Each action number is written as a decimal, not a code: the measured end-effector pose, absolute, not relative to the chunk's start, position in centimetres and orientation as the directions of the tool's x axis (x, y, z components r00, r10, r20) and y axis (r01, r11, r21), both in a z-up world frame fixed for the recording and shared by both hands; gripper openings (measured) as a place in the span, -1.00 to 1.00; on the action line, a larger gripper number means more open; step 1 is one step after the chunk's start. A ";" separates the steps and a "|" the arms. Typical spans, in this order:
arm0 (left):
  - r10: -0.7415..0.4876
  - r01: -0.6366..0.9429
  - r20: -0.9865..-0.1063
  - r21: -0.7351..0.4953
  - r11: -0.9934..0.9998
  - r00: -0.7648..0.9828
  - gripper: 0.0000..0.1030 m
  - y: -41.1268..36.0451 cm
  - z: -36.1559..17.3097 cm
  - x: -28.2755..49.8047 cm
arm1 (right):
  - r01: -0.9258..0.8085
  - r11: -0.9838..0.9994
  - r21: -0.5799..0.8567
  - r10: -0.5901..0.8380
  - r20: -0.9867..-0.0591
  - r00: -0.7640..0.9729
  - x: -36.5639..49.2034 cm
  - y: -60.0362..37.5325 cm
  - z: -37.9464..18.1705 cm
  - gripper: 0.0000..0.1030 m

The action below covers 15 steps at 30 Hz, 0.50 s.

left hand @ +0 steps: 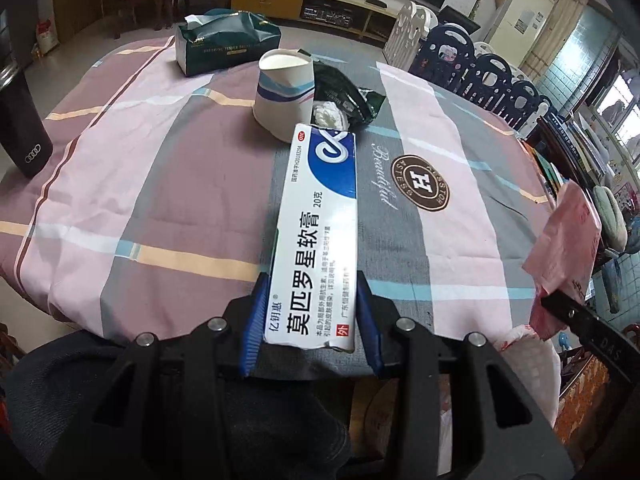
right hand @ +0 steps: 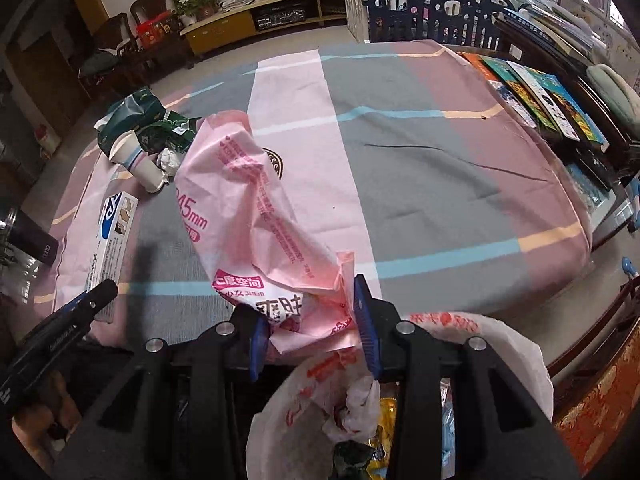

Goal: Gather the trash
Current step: 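Drop the pink wrapper and medicine box into the wastebasket with both tools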

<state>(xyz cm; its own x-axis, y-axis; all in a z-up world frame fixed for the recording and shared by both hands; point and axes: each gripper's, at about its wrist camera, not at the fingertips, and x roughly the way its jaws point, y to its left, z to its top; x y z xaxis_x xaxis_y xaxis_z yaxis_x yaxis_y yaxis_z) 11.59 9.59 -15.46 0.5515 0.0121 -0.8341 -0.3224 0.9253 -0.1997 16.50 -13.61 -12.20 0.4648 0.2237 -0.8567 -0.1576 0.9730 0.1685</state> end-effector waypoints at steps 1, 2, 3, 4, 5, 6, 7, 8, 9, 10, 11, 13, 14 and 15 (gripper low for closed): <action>0.014 -0.313 -0.827 -0.197 0.929 0.563 -0.19 9.2 -14.8 11.4 | -0.150 0.974 0.171 0.222 -0.855 0.468 16.0 -14.1 -11.8 -0.25; 0.016 -0.302 -0.819 -0.192 0.934 0.574 -0.19 8.8 -14.2 11.1 | -0.140 0.974 0.175 0.221 -0.855 0.469 15.3 -14.9 -11.6 -0.25; 0.014 -0.287 -0.811 -0.191 0.939 0.585 -0.18 8.2 -13.5 10.9 | -0.133 0.975 0.180 0.221 -0.857 0.466 14.7 -15.5 -11.3 -0.24; 0.005 -0.271 -0.804 -0.195 0.943 0.595 -0.19 7.5 -12.9 10.6 | -0.128 0.975 0.179 0.219 -0.858 0.464 13.9 -16.2 -11.1 -0.24; -0.002 -0.257 -0.798 -0.197 0.946 0.602 -0.19 6.9 -12.5 10.3 | -0.117 0.978 0.171 0.206 -0.861 0.466 13.1 -16.9 -10.8 -0.24; -0.010 -0.237 -0.792 -0.194 0.952 0.610 -0.19 6.1 -11.9 10.0 | -0.110 0.980 0.164 0.196 -0.862 0.468 12.6 -17.4 -10.5 -0.24; -0.016 -0.216 -0.786 -0.190 0.958 0.617 -0.18 5.2 -11.4 9.6 | -0.106 0.982 0.158 0.190 -0.862 0.469 11.8 -18.0 -10.3 -0.24; -0.024 -0.197 -0.782 -0.186 0.963 0.623 -0.18 4.3 -11.0 9.3 | -0.100 0.983 0.152 0.181 -0.864 0.470 11.1 -18.6 -10.0 -0.24; -0.035 -0.173 -0.778 -0.183 0.968 0.627 -0.18 3.3 -10.6 8.9 | -0.093 0.985 0.148 0.175 -0.865 0.470 10.3 -19.2 -9.9 -0.24; -0.048 -0.150 -0.776 -0.181 0.972 0.629 -0.18 2.3 -10.4 8.4 | -0.088 0.986 0.144 0.169 -0.867 0.468 9.5 -19.8 -9.8 -0.24; -0.062 -0.126 -0.776 -0.179 0.976 0.627 -0.18 1.4 -10.4 8.1 | -0.083 0.987 0.134 0.158 -0.872 0.464 8.7 -20.3 -9.9 -0.24; -0.095 -0.074 -0.784 -0.177 0.982 0.614 -0.18 -0.6 -10.7 7.5 | -0.066 0.993 0.102 0.121 -0.887 0.446 7.7 -21.1 -10.5 -0.24; -0.112 -0.056 -0.793 -0.181 0.982 0.599 -0.18 -1.3 -11.0 7.4 | -0.050 0.995 0.081 0.095 -0.897 0.433 7.1 -21.8 -11.0 -0.24; -0.126 -0.046 -0.801 -0.188 0.981 0.586 -0.18 -1.8 -11.3 7.3 | -0.033 0.997 0.070 0.077 -0.902 0.424 6.5 -22.4 -11.4 -0.23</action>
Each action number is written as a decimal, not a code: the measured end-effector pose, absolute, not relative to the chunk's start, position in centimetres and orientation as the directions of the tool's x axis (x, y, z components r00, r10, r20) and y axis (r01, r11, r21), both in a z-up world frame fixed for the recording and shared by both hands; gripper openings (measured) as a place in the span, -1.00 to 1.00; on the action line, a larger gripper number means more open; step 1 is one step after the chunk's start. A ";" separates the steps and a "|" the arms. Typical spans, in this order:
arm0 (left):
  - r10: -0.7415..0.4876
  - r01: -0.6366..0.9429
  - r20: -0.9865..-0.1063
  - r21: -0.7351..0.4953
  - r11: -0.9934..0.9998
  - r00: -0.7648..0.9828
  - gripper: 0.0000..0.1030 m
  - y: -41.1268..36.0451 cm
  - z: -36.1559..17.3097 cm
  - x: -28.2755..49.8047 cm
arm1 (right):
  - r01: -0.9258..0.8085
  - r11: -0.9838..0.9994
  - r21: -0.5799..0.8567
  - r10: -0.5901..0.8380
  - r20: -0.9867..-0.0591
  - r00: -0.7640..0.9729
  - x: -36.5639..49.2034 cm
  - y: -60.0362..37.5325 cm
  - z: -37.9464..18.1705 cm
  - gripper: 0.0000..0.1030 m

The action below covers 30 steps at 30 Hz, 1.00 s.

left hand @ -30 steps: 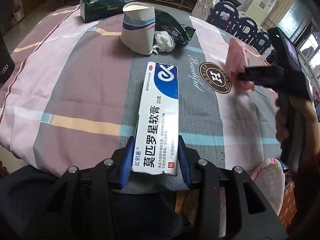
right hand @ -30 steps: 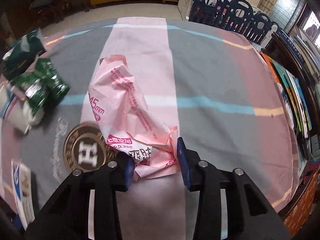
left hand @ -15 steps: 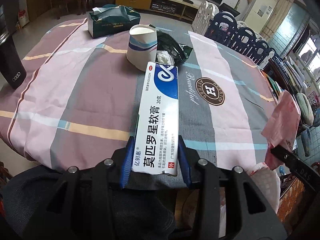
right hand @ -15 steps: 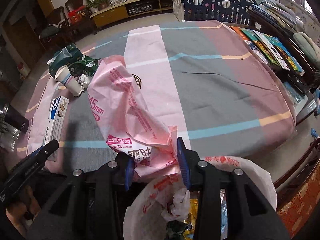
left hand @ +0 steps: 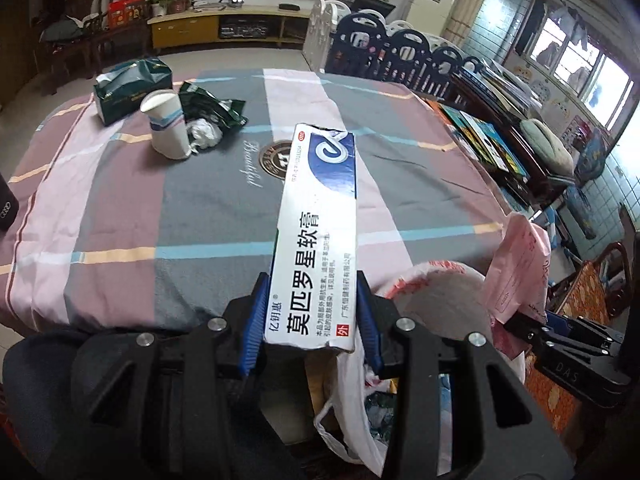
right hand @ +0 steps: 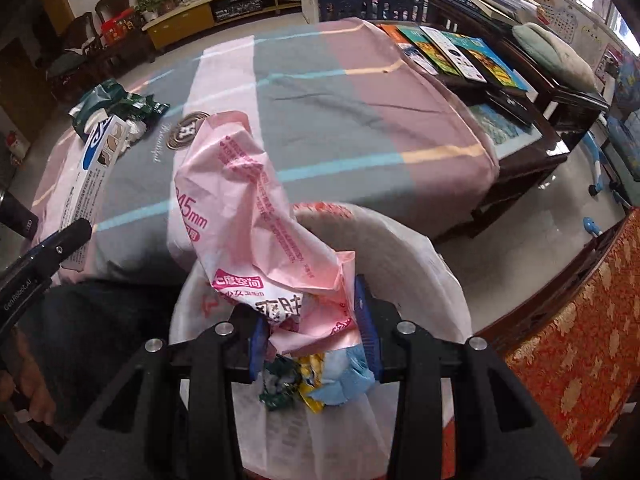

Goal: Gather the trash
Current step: 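Drop the pink wrapper and medicine box into the wastebasket with both tools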

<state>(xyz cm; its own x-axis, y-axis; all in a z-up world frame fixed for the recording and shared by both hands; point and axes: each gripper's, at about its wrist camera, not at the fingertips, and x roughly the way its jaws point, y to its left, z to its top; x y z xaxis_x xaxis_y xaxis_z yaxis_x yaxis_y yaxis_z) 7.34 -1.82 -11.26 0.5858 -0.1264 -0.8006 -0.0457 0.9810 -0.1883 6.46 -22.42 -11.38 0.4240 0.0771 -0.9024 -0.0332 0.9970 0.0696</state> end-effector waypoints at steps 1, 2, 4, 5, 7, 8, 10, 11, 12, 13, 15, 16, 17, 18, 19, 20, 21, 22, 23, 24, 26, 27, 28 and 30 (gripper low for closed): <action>-0.137 -0.037 -0.806 -0.194 0.980 0.576 -0.18 -2.3 -11.4 7.2 | -0.015 0.998 0.068 0.068 -0.907 0.417 6.0 -23.1 -11.7 -0.23; -0.143 -0.030 -0.809 -0.194 0.981 0.570 -0.18 -2.7 -11.5 7.2 | 0.006 0.997 0.082 0.072 -0.910 0.409 5.5 -24.0 -12.0 -0.23; -0.154 -0.009 -0.811 -0.192 0.981 0.565 -0.18 -3.5 -11.4 7.1 | 0.042 0.993 0.108 0.082 -0.916 0.392 4.9 -25.4 -12.5 -0.23; -0.168 0.004 -0.810 -0.200 0.980 0.562 -0.18 -3.8 -11.3 7.0 | 0.059 0.992 0.115 0.084 -0.922 0.378 4.7 -26.0 -12.8 -0.22; -0.229 0.054 -0.805 -0.239 0.969 0.547 -0.18 -4.7 -11.3 6.8 | 0.071 0.990 0.120 0.086 -0.929 0.361 4.2 -26.5 -13.3 -0.22; -0.260 0.080 -0.804 -0.258 0.963 0.536 -0.18 -5.3 -11.3 6.8 | 0.073 0.990 0.120 0.086 -0.929 0.360 4.1 -26.7 -13.4 -0.22; -0.327 0.142 -0.804 -0.297 0.944 0.496 -0.18 -6.7 -11.8 6.6 | 0.077 0.989 0.123 0.086 -0.926 0.366 3.9 -26.9 -13.3 -0.22; -0.344 0.162 -0.806 -0.304 0.939 0.482 -0.18 -7.2 -12.0 6.5 | 0.080 0.989 0.126 0.088 -0.923 0.374 3.9 -27.1 -13.1 -0.22; -0.358 0.191 -0.811 -0.302 0.934 0.463 -0.18 -8.1 -12.4 6.3 | 0.085 0.988 0.127 0.085 -0.920 0.383 3.8 -27.3 -12.8 -0.22; -0.362 0.214 -0.816 -0.294 0.931 0.451 -0.18 -8.7 -12.6 6.2 | 0.090 0.988 0.123 0.079 -0.916 0.393 3.8 -27.5 -12.5 -0.22; -0.371 0.256 -0.821 -0.283 0.924 0.434 -0.18 -9.7 -12.9 6.0 | 0.099 0.988 0.114 0.064 -0.911 0.407 3.9 -28.1 -12.0 -0.22; -0.383 0.275 -0.821 -0.286 0.918 0.424 -0.18 -10.0 -13.0 5.9 | 0.105 0.988 0.110 0.058 -0.909 0.412 3.9 -28.4 -11.8 -0.22; -0.396 0.293 -0.819 -0.292 0.910 0.414 -0.18 -10.4 -13.1 5.8 | 0.112 0.988 0.107 0.051 -0.908 0.417 3.9 -28.6 -11.7 -0.22; -0.412 0.314 -0.817 -0.300 0.901 0.403 -0.18 -10.8 -13.1 5.7 | 0.119 0.987 0.107 0.047 -0.907 0.419 3.9 -28.8 -11.6 -0.21; -0.423 0.334 -0.817 -0.302 0.893 0.392 -0.18 -11.1 -13.2 5.6 | 0.123 0.986 0.108 0.047 -0.907 0.419 3.9 -29.0 -11.5 -0.21; -0.427 0.350 -0.819 -0.299 0.888 0.383 -0.18 -11.3 -13.3 5.3 | 0.126 0.986 0.109 0.047 -0.906 0.420 3.9 -29.2 -11.5 -0.21; -0.426 0.369 -0.825 -0.291 0.883 0.370 -0.17 -11.6 -13.5 5.3 | 0.127 0.986 0.107 0.044 -0.906 0.421 4.0 -29.3 -11.5 -0.21; -0.427 0.383 -0.831 -0.287 0.878 0.357 -0.14 -11.9 -13.7 5.3 | 0.130 0.986 0.102 0.038 -0.906 0.421 4.0 -29.4 -11.5 -0.21; -0.432 0.395 -0.835 -0.289 0.872 0.341 -0.13 -12.2 -14.0 5.3 | 0.134 0.986 0.098 0.033 -0.906 0.421 4.0 -29.4 -11.5 -0.21; -0.429 0.399 -0.842 -0.288 0.870 0.327 -0.05 -12.4 -14.4 5.2 | 0.137 0.986 0.099 0.032 -0.906 0.422 4.0 -29.5 -11.5 -0.20; -0.417 0.395 -0.858 -0.285 0.873 0.301 0.18 -12.6 -15.1 5.4 | 0.146 0.983 0.108 0.037 -0.906 0.421 4.0 -29.7 -11.6 -0.19; -0.409 0.383 -0.862 -0.284 0.879 0.299 0.23 -12.5 -15.4 5.6 | 0.150 0.982 0.111 0.038 -0.907 0.420 4.0 -29.8 -11.6 -0.19; -0.407 0.366 -0.863 -0.290 0.884 0.298 0.25 -12.1 -15.5 5.8 | 0.152 0.982 0.112 0.038 -0.907 0.419 4.0 -29.9 -11.6 -0.19; -0.401 0.321 -0.862 -0.302 0.898 0.311 0.29 -11.2 -15.5 6.4 | 0.150 0.983 0.109 0.038 -0.908 0.416 4.1 -29.8 -11.7 -0.17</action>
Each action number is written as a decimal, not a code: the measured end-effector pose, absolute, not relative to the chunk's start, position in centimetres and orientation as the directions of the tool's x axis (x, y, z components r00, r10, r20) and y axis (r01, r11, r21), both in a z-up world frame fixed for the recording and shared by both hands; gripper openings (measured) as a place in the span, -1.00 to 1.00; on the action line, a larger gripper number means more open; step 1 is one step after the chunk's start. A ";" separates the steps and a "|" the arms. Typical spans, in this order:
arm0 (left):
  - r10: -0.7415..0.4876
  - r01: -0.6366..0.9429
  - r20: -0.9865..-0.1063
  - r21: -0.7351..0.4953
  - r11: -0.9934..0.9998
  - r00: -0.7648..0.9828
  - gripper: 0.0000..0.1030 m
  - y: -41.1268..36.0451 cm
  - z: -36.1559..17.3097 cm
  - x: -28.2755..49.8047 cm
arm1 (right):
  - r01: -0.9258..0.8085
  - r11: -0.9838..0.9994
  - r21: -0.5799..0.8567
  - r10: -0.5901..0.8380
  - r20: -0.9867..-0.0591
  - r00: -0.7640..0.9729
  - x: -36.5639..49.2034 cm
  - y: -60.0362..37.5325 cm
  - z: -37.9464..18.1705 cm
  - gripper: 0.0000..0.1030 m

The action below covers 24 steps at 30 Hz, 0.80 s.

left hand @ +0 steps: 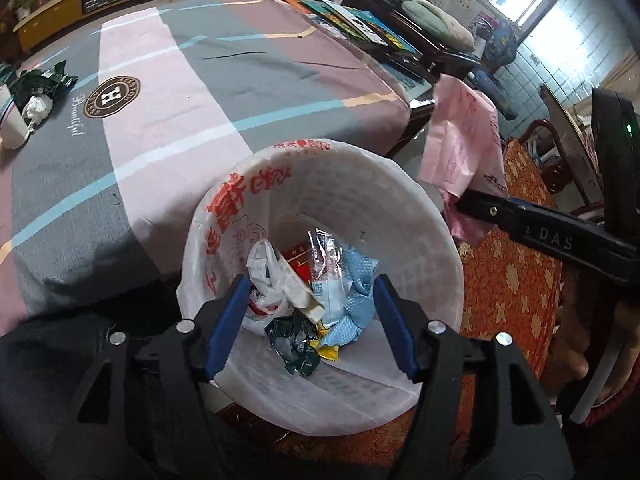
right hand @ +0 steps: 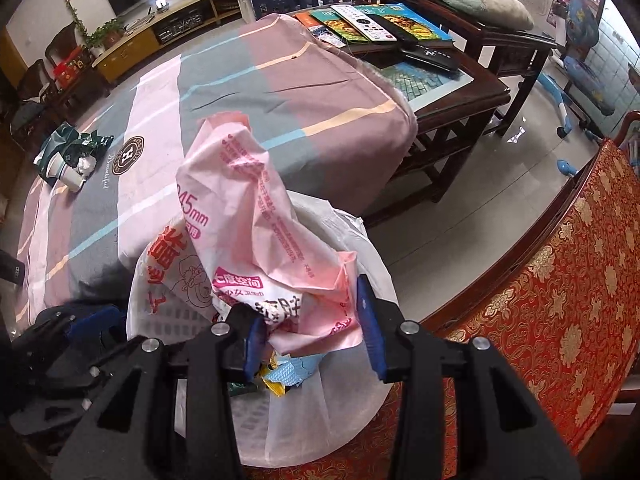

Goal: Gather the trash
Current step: 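Drop the pink wrapper and medicine box into the wastebasket with both tools, then grasp the white paper cup by its rim with the left tool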

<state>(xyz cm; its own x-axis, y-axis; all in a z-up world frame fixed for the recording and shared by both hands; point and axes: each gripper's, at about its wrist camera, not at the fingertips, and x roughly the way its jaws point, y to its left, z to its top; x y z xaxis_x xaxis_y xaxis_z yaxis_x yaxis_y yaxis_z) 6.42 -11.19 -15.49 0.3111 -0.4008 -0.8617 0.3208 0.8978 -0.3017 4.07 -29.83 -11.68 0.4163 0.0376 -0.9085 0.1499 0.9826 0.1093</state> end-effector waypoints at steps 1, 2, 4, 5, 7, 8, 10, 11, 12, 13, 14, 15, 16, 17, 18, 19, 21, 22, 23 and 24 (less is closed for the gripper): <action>-0.394 0.295 -0.861 -0.305 0.906 0.320 0.30 -10.7 -15.5 6.7 | 0.146 0.983 0.108 0.038 -0.910 0.412 4.1 -29.7 -11.8 -0.16; -0.388 0.269 -0.861 -0.309 0.912 0.329 0.30 -10.1 -15.4 6.9 | 0.139 0.985 0.104 0.040 -0.914 0.405 4.2 -29.6 -11.9 -0.11; -0.375 0.228 -0.862 -0.311 0.923 0.341 0.30 -9.3 -15.4 7.4 | 0.099 0.992 0.077 0.037 -0.933 0.357 4.4 -28.7 -12.7 0.24; -0.365 0.204 -0.864 -0.311 0.928 0.347 0.30 -8.8 -15.4 7.7 | 0.073 0.996 0.053 0.026 -0.945 0.326 4.6 -28.1 -13.2 0.32; -0.343 0.155 -0.864 -0.307 0.939 0.368 0.32 -7.4 -15.3 8.1 | 0.049 0.999 0.009 -0.007 -0.953 0.303 4.6 -27.1 -13.9 0.43; -0.330 0.133 -0.864 -0.302 0.944 0.381 0.34 -6.6 -15.2 8.3 | 0.052 0.999 0.004 -0.012 -0.951 0.307 4.5 -26.9 -14.0 0.44; -0.279 0.060 -0.863 -0.281 0.958 0.422 0.43 -4.2 -14.9 8.9 | 0.058 0.998 0.039 0.019 -0.947 0.319 4.7 -26.8 -13.8 0.53; -0.257 0.027 -0.861 -0.273 0.962 0.438 0.44 -3.0 -14.7 9.3 | 0.063 0.996 0.060 0.037 -0.945 0.325 4.9 -26.8 -13.6 0.56; -0.225 -0.023 -0.859 -0.265 0.964 0.459 0.47 -1.2 -14.4 9.9 | 0.073 0.994 0.080 0.052 -0.942 0.331 5.2 -26.8 -13.4 0.58; -0.196 -0.073 -0.858 -0.261 0.963 0.475 0.48 0.5 -14.2 10.7 | 0.079 0.993 0.090 0.059 -0.941 0.332 5.4 -26.9 -13.3 0.59; -0.168 -0.130 -0.854 -0.263 0.956 0.492 0.48 2.5 -13.9 11.5 | 0.086 0.991 0.102 0.068 -0.941 0.331 5.7 -26.9 -13.3 0.59; -0.141 -0.190 -0.850 -0.270 0.944 0.507 0.48 4.7 -13.6 12.6 | 0.090 0.990 0.110 0.075 -0.942 0.328 6.0 -26.8 -13.3 0.59; -0.118 -0.241 -0.846 -0.277 0.930 0.519 0.48 6.7 -13.3 13.6 | 0.093 0.989 0.119 0.083 -0.943 0.322 6.3 -26.8 -13.3 0.59; -0.092 -0.286 -0.843 -0.280 0.916 0.530 0.48 8.6 -13.0 14.9 | 0.096 0.988 0.124 0.088 -0.944 0.317 6.7 -26.7 -13.4 0.59; -0.060 -0.328 -0.839 -0.276 0.903 0.540 0.49 10.6 -12.6 16.3 | 0.098 0.987 0.124 0.088 -0.946 0.313 7.1 -26.5 -13.5 0.59; -0.025 -0.368 -0.835 -0.270 0.890 0.550 0.51 12.6 -12.1 18.1 | 0.100 0.988 0.121 0.085 -0.946 0.312 7.3 -26.4 -13.5 0.59; 0.022 -0.418 -0.821 -0.267 0.868 0.570 0.55 15.7 -11.4 21.3 | 0.104 0.988 0.114 0.078 -0.949 0.306 7.8 -26.1 -13.8 0.59; 0.037 -0.432 -0.812 -0.271 0.860 0.583 0.59 17.0 -11.2 22.9 | 0.109 0.988 0.112 0.075 -0.951 0.299 8.1 -26.1 -14.0 0.59; 0.040 -0.436 -0.804 -0.279 0.856 0.593 0.60 18.1 -11.1 24.2 | 0.118 0.987 0.108 0.071 -0.955 0.287 8.5 -26.0 -14.3 0.59; 0.039 -0.438 -0.801 -0.285 0.853 0.597 0.61 19.1 -11.2 25.8 | 0.123 0.987 0.107 0.069 -0.958 0.278 8.6 -26.0 -14.6 0.59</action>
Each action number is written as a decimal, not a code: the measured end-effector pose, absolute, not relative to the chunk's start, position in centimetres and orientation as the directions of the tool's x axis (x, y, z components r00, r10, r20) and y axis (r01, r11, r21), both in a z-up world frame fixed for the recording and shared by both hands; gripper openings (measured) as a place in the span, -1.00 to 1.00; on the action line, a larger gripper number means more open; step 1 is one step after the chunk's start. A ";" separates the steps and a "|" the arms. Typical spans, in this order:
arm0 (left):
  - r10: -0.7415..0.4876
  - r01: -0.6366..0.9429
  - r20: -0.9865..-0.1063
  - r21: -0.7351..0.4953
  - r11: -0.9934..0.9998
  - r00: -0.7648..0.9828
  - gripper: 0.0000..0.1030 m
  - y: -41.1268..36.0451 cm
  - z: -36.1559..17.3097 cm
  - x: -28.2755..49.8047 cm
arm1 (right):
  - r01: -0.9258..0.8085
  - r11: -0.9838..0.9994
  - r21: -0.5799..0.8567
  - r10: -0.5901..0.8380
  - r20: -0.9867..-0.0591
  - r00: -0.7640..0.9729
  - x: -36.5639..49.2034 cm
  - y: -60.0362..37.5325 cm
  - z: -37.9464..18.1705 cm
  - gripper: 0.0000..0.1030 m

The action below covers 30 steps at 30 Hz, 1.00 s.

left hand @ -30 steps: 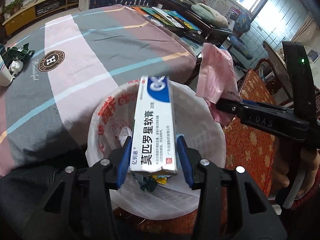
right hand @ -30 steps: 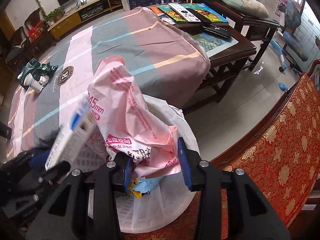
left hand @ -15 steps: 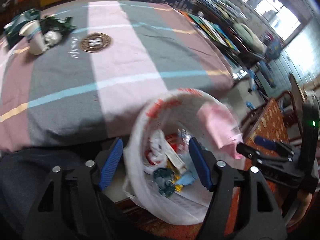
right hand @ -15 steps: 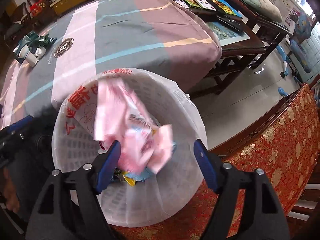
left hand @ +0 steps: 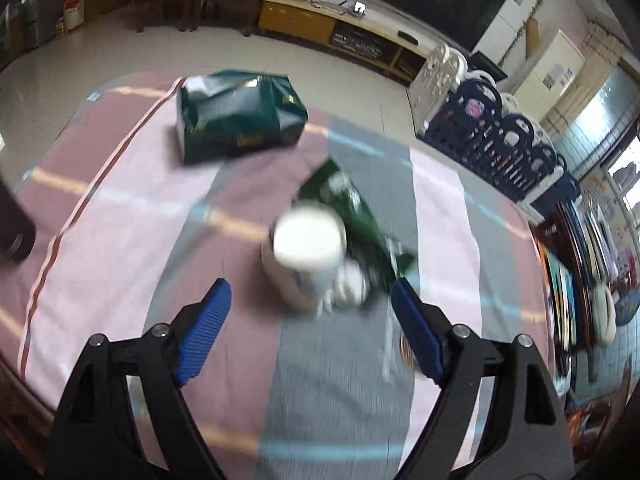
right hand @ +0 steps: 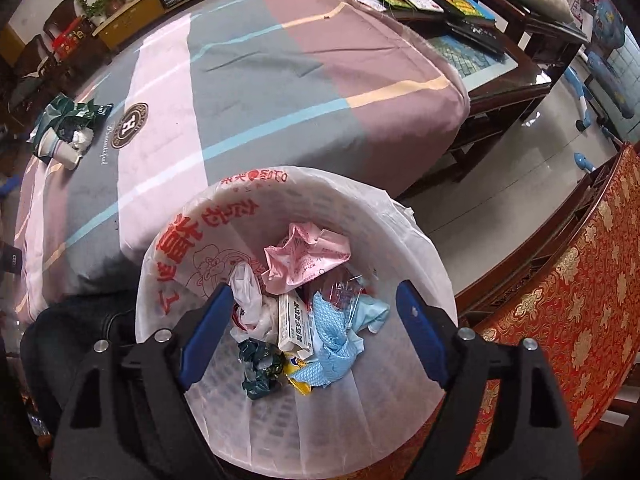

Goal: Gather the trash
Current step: 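Grasp the white paper cup by its rim with the left tool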

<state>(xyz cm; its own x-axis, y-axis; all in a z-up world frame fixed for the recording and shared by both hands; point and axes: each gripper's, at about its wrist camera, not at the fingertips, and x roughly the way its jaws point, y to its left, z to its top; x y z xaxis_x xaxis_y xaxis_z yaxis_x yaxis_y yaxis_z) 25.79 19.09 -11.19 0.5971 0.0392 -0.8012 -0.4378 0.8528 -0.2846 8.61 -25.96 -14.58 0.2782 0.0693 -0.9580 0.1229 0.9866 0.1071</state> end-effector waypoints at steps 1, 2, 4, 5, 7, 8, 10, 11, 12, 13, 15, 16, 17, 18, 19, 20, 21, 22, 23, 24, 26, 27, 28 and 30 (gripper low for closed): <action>0.030 -0.439 -0.804 -0.293 0.849 0.594 0.61 20.0 -11.5 27.3 | 0.128 0.986 0.106 0.068 -0.961 0.268 8.9 -25.9 -14.9 0.59; 0.017 -0.444 -0.810 -0.304 0.843 0.587 0.61 20.6 -11.9 28.2 | 0.132 0.986 0.104 0.067 -0.964 0.258 9.1 -25.8 -15.2 0.59; -0.025 -0.464 -0.829 -0.337 0.819 0.559 0.58 22.1 -13.2 29.4 | 0.134 0.986 0.101 0.066 -0.967 0.246 9.7 -25.5 -15.6 0.59; -0.040 -0.473 -0.836 -0.349 0.809 0.548 0.57 22.6 -13.8 29.6 | 0.131 0.986 0.103 0.069 -0.968 0.242 10.0 -25.2 -15.8 0.59; -0.036 -0.501 -0.854 -0.338 0.796 0.519 0.56 23.3 -14.9 28.5 | 0.118 0.987 0.106 0.076 -0.969 0.236 10.8 -24.5 -16.0 0.59; -0.002 -0.531 -0.871 -0.301 0.792 0.490 0.54 23.4 -15.4 27.5 | 0.108 0.988 0.107 0.080 -0.970 0.232 11.2 -24.1 -16.2 0.59; 0.082 -0.603 -0.881 -0.248 0.758 0.466 0.56 24.2 -15.7 24.2 | 0.087 0.990 0.113 0.090 -0.968 0.234 12.2 -23.0 -16.3 0.59; 0.121 -0.631 -0.891 -0.209 0.747 0.438 0.55 24.5 -16.0 22.5 | 0.073 0.990 0.117 0.096 -0.966 0.241 12.8 -22.3 -16.1 0.59; 0.123 -0.646 -0.895 -0.209 0.734 0.429 0.53 24.8 -16.2 21.0 | 0.059 0.991 0.122 0.104 -0.963 0.248 13.2 -21.7 -15.9 0.59; 0.108 -0.663 -0.893 -0.238 0.710 0.436 0.53 25.2 -16.3 19.2 | 0.042 0.991 0.128 0.113 -0.960 0.257 13.7 -21.0 -15.6 0.59; 0.094 -0.698 -0.879 -0.301 0.650 0.467 0.53 26.0 -16.5 16.0 | -0.001 0.991 0.132 0.127 -0.951 0.281 14.7 -19.3 -15.0 0.59; 0.112 -0.709 -0.873 -0.304 0.637 0.474 0.53 26.3 -16.5 15.2 | -0.018 0.991 0.131 0.131 -0.947 0.293 15.1 -18.5 -14.6 0.59; 0.122 -0.709 -0.871 -0.298 0.639 0.477 0.53 26.6 -16.5 15.1 | -0.039 0.990 0.134 0.140 -0.943 0.303 15.6 -17.6 -14.3 0.59; 0.127 -0.697 -0.864 -0.296 0.653 0.487 0.55 26.9 -16.5 15.5 | -0.058 0.988 0.140 0.151 -0.939 0.310 16.1 -16.8 -14.0 0.59; 0.122 -0.682 -0.859 -0.299 0.668 0.497 0.56 27.2 -16.6 16.1 | -0.076 0.986 0.146 0.162 -0.935 0.316 16.5 -15.9 -13.7 0.59; 0.114 -0.668 -0.855 -0.306 0.678 0.506 0.58 27.1 -16.4 16.6 | -0.089 0.985 0.149 0.170 -0.932 0.321 16.9 -15.2 -13.4 0.59; 0.095 -0.636 -0.844 -0.318 0.704 0.528 0.66 26.9 -16.2 17.5 | -0.099 0.983 0.152 0.177 -0.929 0.326 17.3 -14.5 -13.2 0.59; 0.070 -0.587 -0.833 -0.325 0.742 0.549 0.75 26.6 -16.1 18.7 | -0.108 0.982 0.156 0.183 -0.926 0.330 17.7 -13.9 -13.0 0.59; 0.043 -0.537 -0.827 -0.323 0.779 0.560 0.79 26.4 -16.1 19.8 | -0.119 0.980 0.161 0.192 -0.922 0.335 18.4 -13.0 -12.7 0.59; 0.023 -0.483 -0.831 -0.300 0.823 0.556 0.82 25.9 -16.3 21.5 | -0.125 0.979 0.164 0.197 -0.920 0.339 19.0 -12.3 -12.6 0.59; 0.025 -0.438 -0.849 -0.247 0.864 0.527 0.83 25.3 -17.1 23.9 | -0.136 0.976 0.168 0.206 -0.913 0.352 20.4 -11.0 -12.2 0.59; 0.034 -0.438 -0.858 -0.228 0.870 0.513 0.83 25.3 -17.6 24.7 | -0.142 0.976 0.163 0.205 -0.906 0.370 21.4 -10.0 -11.9 0.59; 0.032 -0.446 -0.864 -0.227 0.866 0.502 0.82 25.3 -18.1 25.1 | -0.151 0.976 0.157 0.204 -0.899 0.388 22.3 -9.2 -11.6 0.59; 0.000 -0.466 -0.871 -0.262 0.845 0.490 0.50 25.6 -19.0 24.7 | -0.184 0.971 0.156 0.221 -0.879 0.422 24.8 -6.8 -11.1 0.59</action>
